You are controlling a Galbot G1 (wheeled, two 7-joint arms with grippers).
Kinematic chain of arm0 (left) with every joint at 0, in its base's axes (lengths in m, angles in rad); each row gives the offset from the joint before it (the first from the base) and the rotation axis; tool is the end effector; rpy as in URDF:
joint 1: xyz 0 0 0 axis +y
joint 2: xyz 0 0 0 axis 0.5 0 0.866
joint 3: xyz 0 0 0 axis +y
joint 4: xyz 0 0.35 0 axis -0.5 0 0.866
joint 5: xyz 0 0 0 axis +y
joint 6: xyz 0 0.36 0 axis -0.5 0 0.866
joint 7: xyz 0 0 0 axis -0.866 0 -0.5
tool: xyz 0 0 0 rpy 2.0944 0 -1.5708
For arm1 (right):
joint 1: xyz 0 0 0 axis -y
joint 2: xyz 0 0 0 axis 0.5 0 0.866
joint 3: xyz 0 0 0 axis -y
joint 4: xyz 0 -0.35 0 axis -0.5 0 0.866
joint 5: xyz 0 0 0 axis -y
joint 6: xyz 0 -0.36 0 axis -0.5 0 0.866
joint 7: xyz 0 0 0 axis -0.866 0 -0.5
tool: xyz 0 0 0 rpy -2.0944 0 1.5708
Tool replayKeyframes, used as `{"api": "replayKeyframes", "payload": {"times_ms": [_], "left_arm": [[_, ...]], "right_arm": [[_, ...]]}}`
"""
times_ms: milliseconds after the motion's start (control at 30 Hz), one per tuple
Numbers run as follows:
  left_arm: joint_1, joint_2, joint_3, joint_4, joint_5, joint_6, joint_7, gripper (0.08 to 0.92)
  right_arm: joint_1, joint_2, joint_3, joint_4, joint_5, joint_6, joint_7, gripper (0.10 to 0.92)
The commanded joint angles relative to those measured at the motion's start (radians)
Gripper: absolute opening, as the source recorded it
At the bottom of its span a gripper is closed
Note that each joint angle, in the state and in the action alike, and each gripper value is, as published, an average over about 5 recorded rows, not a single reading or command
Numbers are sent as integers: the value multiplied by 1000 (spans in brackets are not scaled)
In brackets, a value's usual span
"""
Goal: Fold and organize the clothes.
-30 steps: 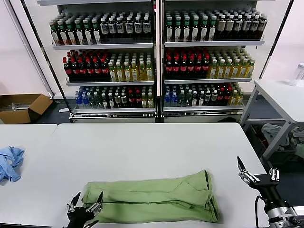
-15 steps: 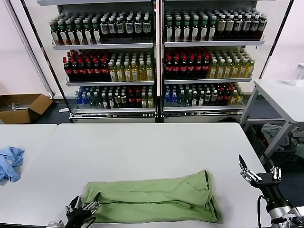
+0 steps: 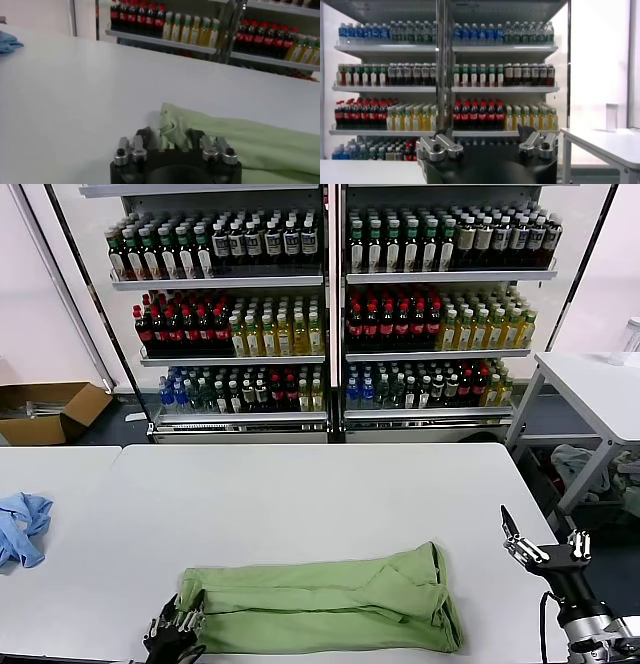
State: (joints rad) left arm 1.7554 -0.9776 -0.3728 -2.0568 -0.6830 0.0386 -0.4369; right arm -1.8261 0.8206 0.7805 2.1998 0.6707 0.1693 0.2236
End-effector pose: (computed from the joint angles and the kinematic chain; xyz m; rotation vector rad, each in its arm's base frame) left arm 0.1236 0.0620 -0.3395 0.1113 -2.6560 0.2062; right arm 0.1648 -0.1483 -0.2338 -0.0611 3.1058 -0.0546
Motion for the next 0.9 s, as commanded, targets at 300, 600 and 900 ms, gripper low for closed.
{"api": "replayKeyframes", "payload": {"times_ms": [300,600,900], "left_arm": [[4,26,40,-72,119,-55,-21,236],[-137,73,-132,-99,-4,14,-63,101],[-188,133,-368,2,-82,81,-78,101]], "right_arm": [[37,7,-26,5,-2,-16,12,823],[48,12,-45,13,-21,-16,13,823],[56,11,-52,19,-25,-16,14,823]]}}
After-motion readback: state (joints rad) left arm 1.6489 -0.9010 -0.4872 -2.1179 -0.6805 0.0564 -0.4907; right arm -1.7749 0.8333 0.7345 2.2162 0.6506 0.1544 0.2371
